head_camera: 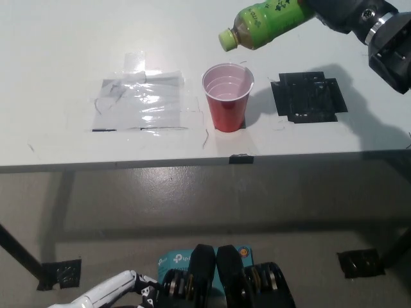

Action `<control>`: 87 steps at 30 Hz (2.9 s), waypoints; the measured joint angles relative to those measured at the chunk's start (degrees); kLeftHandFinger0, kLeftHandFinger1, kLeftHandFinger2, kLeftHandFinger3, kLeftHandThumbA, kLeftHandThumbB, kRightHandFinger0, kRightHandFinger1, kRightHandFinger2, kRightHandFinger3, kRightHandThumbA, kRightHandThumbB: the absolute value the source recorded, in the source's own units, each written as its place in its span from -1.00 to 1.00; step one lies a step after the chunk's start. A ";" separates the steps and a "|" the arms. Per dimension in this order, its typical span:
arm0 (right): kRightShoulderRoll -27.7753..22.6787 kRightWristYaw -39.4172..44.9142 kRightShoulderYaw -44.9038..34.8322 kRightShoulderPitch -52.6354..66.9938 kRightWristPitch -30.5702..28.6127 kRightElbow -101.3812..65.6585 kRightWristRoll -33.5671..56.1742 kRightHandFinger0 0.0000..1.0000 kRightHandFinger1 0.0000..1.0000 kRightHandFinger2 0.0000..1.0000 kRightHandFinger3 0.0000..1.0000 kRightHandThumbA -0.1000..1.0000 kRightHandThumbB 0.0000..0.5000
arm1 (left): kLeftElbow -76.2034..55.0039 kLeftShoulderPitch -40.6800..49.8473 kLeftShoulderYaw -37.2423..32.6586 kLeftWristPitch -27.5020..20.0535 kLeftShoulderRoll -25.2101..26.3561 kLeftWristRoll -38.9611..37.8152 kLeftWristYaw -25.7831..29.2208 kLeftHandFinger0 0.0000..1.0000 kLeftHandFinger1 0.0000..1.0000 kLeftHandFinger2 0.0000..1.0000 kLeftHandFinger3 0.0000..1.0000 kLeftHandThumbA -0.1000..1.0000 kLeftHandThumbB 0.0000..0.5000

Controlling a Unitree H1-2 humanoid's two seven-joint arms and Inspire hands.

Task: The robot uses its right hand to pick up a bottle kept in the middle of the desk and tilt it into a cup kept next to it to pour water out

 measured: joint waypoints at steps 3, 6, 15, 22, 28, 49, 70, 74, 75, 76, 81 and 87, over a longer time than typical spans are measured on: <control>0.29 0.02 0.00 0.00 -0.01 -0.20 -0.25 -1.00 -1.00 -0.65 -0.78 -0.76 -0.10 | -0.07 -0.15 0.09 0.03 0.00 0.00 0.00 0.84 0.58 0.63 1.00 1.00 0.67; 0.60 0.28 0.02 -0.01 -0.02 -0.27 -0.65 -1.00 -1.00 -0.62 -0.80 -0.84 -0.27 | -0.10 -0.30 0.11 0.04 0.00 0.02 0.00 0.85 0.58 0.64 1.00 1.00 0.77; 2.29 2.45 -2.29 0.43 -0.97 -0.35 0.54 -1.00 -1.00 -0.64 -0.40 -0.97 -0.50 | -0.38 0.53 0.43 0.07 -0.02 0.17 0.08 0.74 0.49 0.59 1.00 1.00 0.72; 7.44 8.15 -12.99 5.34 1.72 -1.50 7.98 -1.00 -0.99 -0.61 -0.41 -1.00 -1.00 | -0.36 1.75 0.48 0.11 -0.20 0.35 0.08 0.73 0.54 0.61 1.00 1.00 0.67; 11.49 13.98 -20.80 11.57 5.65 -1.70 14.58 -1.00 -1.00 -1.00 -0.57 -1.00 -0.84 | -0.35 1.79 0.50 0.12 -0.49 0.33 0.07 0.75 0.55 0.62 1.00 1.00 0.73; 22.67 21.83 -48.14 22.81 16.60 1.55 37.89 -1.00 -1.00 -0.94 -0.51 -1.00 -0.95 | -0.29 2.37 0.47 0.11 -1.07 0.45 0.07 0.65 0.51 0.58 1.00 1.00 0.76; 27.50 6.35 -46.59 24.44 2.09 11.07 42.61 -0.92 -0.59 -0.95 -0.31 -1.00 -1.00 | -0.23 3.22 0.45 0.11 -1.35 0.51 0.07 0.63 0.48 0.58 1.00 1.00 0.59; 26.96 1.90 -43.97 24.47 0.12 12.34 40.91 -0.98 -0.44 -0.97 -0.29 -1.00 -1.00 | -0.21 3.49 0.44 0.10 -1.38 0.55 0.07 0.69 0.51 0.59 1.00 1.00 0.65; 26.77 0.88 -43.30 24.47 -0.29 12.69 40.56 -0.95 -0.31 -0.94 -0.25 -1.00 -1.00 | -0.21 3.55 0.44 0.10 -1.38 0.56 0.07 0.70 0.51 0.60 1.00 1.00 0.65; 26.57 -0.26 -42.52 24.47 -0.84 13.08 40.14 -0.93 -0.21 -0.92 -0.25 -1.00 -1.00 | -0.20 3.58 0.44 0.11 -1.38 0.57 0.07 0.70 0.52 0.60 1.00 1.00 0.65; 25.85 -5.32 -39.61 24.48 -2.68 14.62 38.37 -0.52 0.22 -0.21 0.69 -0.99 -0.98 | -0.19 3.64 0.44 0.11 -1.38 0.58 0.07 0.66 0.51 0.60 1.00 1.00 0.64; 25.13 -11.71 -35.97 24.48 -4.41 17.49 36.36 1.00 1.00 1.00 1.00 0.72 -0.61 | -0.19 3.64 0.43 0.10 -1.38 0.65 0.07 0.67 0.50 0.58 1.00 1.00 0.61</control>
